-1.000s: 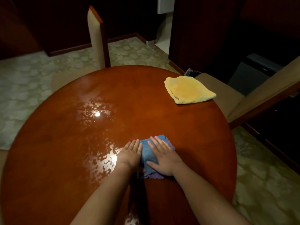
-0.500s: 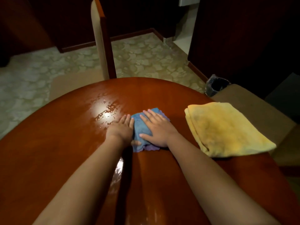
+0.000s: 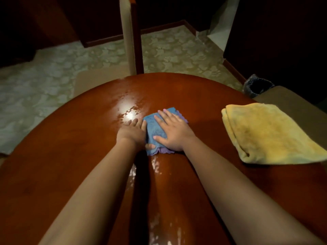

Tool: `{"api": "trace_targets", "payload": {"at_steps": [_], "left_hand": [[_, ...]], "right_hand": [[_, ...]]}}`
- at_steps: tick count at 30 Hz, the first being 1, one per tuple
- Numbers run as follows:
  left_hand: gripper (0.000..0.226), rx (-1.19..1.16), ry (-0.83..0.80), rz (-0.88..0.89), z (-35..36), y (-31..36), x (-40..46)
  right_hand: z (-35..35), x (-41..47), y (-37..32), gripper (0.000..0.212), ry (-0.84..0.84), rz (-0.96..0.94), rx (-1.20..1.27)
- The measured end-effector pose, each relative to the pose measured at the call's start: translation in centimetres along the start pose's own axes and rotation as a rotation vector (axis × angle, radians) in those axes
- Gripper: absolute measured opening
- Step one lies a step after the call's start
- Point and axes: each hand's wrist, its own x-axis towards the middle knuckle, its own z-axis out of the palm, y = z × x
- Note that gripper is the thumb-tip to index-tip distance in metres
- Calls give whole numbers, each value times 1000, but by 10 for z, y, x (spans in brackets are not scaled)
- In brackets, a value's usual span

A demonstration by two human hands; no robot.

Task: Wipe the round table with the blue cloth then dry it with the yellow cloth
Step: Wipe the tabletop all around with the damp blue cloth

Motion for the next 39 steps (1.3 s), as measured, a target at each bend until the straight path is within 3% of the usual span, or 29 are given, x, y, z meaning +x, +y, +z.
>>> {"api": "trace_targets", "payload": {"at_steps": [5, 11, 16, 21, 23, 27, 30, 33, 39], "left_hand": [[106, 14, -26, 19, 65, -3, -96], [102, -19, -14, 62, 143, 15, -217], [101, -17, -10, 91, 193, 28, -297], [104, 19, -19, 121, 219, 41, -347], [105, 39, -20, 133, 225, 47, -359], [106, 83, -11, 139, 232, 53, -370], [99, 59, -2, 109, 232, 51, -363], [93, 32, -10, 61, 230, 38, -349], [105, -107, -100, -21, 230, 6, -333]], "right_hand": [[14, -74, -84, 99, -72, -46, -15], [44, -187, -179, 78, -29, -18, 74], [62, -261, -241, 76, -78, 6, 57], [75, -312, -272, 105, -107, -16, 61], [75, -328, -282, 107, -128, 0, 50], [72, -341, -291, 104, -167, 36, 39], [72, -333, -289, 87, -148, 56, 21], [80, -307, -286, 78, -118, -19, 29], [83, -255, -285, 80, -95, -167, 3]]}}
